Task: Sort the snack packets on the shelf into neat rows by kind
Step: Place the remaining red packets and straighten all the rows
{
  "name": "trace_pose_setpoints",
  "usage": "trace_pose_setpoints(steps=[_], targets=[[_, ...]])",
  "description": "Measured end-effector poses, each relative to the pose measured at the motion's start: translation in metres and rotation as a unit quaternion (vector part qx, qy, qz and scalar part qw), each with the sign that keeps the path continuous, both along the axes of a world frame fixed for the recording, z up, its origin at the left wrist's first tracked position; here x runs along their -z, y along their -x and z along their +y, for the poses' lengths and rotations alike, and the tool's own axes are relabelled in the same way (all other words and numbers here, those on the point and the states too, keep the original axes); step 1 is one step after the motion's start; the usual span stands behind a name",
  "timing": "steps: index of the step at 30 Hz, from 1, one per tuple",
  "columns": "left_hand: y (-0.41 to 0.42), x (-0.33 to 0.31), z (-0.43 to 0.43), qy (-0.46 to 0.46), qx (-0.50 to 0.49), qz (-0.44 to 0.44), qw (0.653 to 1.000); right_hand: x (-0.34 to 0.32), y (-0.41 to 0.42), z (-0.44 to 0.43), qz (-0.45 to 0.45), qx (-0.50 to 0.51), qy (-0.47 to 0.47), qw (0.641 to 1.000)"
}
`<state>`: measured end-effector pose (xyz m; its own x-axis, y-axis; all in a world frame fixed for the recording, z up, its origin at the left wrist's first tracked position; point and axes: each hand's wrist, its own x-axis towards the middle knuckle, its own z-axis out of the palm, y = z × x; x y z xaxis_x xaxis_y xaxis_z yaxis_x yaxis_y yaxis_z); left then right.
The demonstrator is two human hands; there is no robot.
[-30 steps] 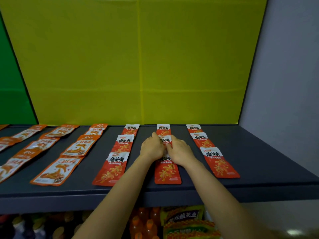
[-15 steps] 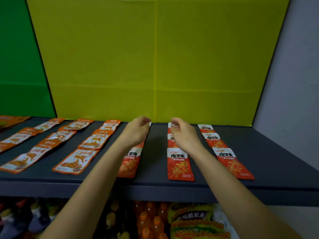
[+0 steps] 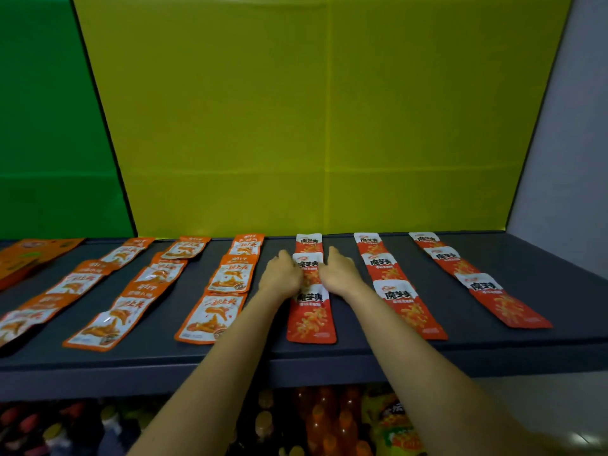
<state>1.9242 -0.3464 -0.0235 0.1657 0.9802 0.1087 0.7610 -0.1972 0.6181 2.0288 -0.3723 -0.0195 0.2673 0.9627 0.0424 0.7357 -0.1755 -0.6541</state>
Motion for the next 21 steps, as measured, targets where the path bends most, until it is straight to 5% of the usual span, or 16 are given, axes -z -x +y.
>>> trace_pose_setpoints(steps=[14,21], targets=[[-0.002,0.003,0.004,-0.036,0.02,0.046,0.998,0.009,0.003,0.008,-0.082,0.008,-0.018,0.996],[0.005,0.0,-0.004,0.044,0.033,-0.047,0.997,0.003,0.002,-0.01,0.023,0.0,-0.003,1.0]])
